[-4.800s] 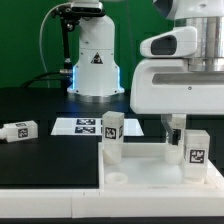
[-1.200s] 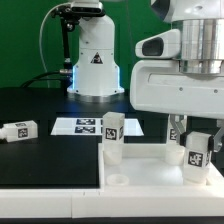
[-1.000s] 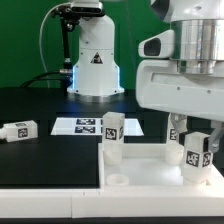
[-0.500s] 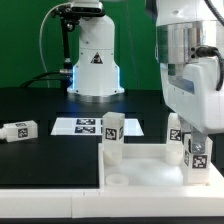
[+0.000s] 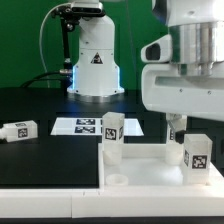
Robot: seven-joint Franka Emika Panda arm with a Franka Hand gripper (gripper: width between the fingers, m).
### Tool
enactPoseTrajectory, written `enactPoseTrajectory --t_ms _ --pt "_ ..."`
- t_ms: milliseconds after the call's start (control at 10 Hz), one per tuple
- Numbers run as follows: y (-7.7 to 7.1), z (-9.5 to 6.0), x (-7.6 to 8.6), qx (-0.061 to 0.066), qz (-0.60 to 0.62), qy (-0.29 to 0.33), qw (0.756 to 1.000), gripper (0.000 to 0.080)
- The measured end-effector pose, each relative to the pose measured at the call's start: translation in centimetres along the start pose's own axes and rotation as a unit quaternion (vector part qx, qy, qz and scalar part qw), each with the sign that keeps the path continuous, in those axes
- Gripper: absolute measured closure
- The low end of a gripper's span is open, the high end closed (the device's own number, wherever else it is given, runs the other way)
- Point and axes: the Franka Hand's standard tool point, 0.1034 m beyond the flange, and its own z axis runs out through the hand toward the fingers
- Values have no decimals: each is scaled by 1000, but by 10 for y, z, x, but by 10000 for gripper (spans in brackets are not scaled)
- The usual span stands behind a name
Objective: Assemble square table
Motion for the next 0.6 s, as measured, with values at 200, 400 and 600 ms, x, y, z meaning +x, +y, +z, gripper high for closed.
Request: enactPoseTrajectory --t_ms 200,400,600 --pt "1 0 2 -3 -95 3 996 153" --pt "-2 -4 4 -5 -312 10 950 151" --pt "-2 -3 3 -9 -326 11 945 165"
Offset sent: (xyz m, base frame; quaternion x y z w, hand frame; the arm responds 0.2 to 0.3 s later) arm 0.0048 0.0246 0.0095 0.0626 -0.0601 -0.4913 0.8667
